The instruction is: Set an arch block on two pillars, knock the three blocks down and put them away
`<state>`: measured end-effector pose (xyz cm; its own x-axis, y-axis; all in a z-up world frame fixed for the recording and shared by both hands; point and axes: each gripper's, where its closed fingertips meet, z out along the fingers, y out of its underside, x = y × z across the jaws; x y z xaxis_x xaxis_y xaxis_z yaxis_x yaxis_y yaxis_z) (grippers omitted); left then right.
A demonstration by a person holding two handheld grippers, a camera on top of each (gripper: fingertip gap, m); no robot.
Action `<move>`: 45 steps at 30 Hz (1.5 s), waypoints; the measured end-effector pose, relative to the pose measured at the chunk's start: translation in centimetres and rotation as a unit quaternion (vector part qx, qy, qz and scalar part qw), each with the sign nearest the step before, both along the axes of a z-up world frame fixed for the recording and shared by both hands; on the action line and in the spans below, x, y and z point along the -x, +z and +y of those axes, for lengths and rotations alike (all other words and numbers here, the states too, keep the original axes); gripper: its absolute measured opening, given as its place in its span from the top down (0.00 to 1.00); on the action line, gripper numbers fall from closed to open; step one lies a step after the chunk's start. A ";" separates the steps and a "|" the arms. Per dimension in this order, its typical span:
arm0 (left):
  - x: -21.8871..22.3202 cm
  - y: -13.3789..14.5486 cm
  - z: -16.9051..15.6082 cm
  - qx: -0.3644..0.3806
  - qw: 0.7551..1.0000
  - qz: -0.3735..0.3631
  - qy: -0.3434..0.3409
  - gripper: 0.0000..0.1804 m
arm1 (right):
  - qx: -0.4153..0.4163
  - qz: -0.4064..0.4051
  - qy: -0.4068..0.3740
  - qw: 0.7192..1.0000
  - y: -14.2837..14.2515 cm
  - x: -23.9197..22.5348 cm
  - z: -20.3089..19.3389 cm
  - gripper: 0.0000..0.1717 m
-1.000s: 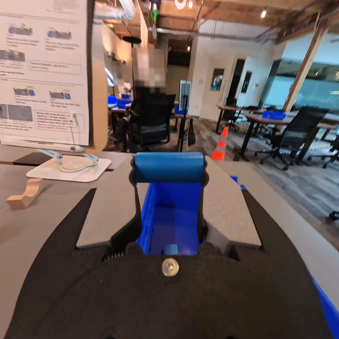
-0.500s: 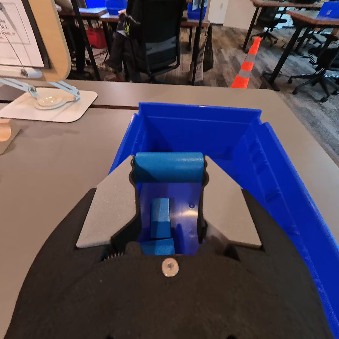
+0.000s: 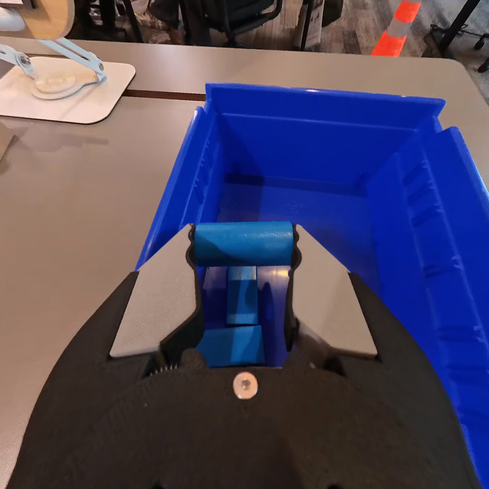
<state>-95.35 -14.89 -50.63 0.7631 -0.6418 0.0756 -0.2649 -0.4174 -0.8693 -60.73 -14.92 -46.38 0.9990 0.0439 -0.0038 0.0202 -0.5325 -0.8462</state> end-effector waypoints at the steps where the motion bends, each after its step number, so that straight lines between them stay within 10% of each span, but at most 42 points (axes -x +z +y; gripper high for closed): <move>1: 0.0 0.0 0.0 0.001 1.000 0.000 -0.001 0.99 | 0.010 0.003 -0.002 1.000 -0.3 -0.1 -0.1 0.59; 8: -0.1 -0.1 -0.1 0.004 1.000 0.000 -0.003 0.99 | 0.187 0.010 0.001 0.982 -5.8 0.1 -1.4 0.59; 32: -0.2 -0.1 -0.2 0.004 1.000 0.002 -0.008 0.97 | 0.151 0.017 0.004 0.988 -4.8 0.2 -1.2 0.61; 39: -0.3 -0.2 -0.2 0.003 1.000 0.005 -0.011 0.97 | -0.096 -0.013 -0.009 0.995 4.3 -0.1 -0.3 0.68; 45: -0.4 -0.2 -0.3 0.004 1.000 0.006 -0.012 0.97 | -0.382 -0.086 -0.002 0.920 14.3 2.2 -4.3 0.81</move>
<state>-94.99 -15.18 -50.85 0.7482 -0.6596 0.0716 -0.2849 -0.4168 -0.8632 -62.95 -19.24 -32.03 0.9821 -0.0361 0.1850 0.1884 0.2155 -0.9582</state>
